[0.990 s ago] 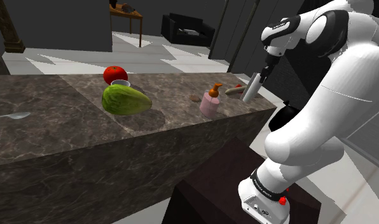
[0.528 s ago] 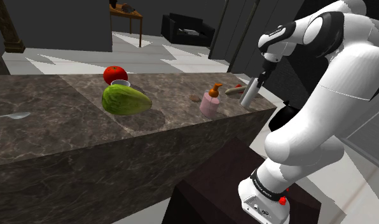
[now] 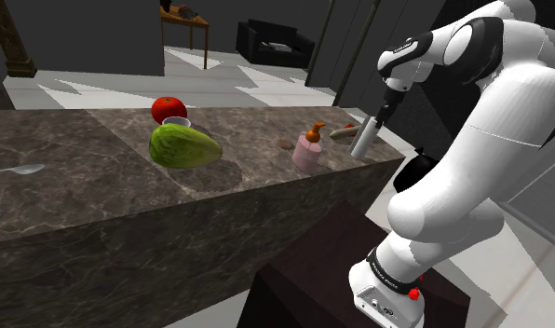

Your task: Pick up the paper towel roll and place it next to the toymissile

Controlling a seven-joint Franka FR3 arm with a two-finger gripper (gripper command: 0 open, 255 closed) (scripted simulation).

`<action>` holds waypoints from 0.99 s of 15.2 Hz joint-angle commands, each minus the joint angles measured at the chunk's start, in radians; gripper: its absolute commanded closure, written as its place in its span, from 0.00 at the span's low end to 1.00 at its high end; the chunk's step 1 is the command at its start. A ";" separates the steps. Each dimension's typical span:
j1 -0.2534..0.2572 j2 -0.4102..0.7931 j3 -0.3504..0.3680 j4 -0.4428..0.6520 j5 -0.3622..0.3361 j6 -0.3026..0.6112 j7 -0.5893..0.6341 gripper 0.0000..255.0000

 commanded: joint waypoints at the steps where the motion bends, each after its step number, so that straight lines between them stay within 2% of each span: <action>1: 0.000 0.000 0.000 0.000 0.000 0.000 0.000 0.00; 4: 0.000 0.000 0.000 0.000 0.000 0.000 0.000 0.00; 8: 0.009 -0.033 0.002 0.087 -0.010 -0.120 0.007 0.00; 15: 0.009 -0.033 0.002 0.087 -0.010 -0.120 0.007 0.00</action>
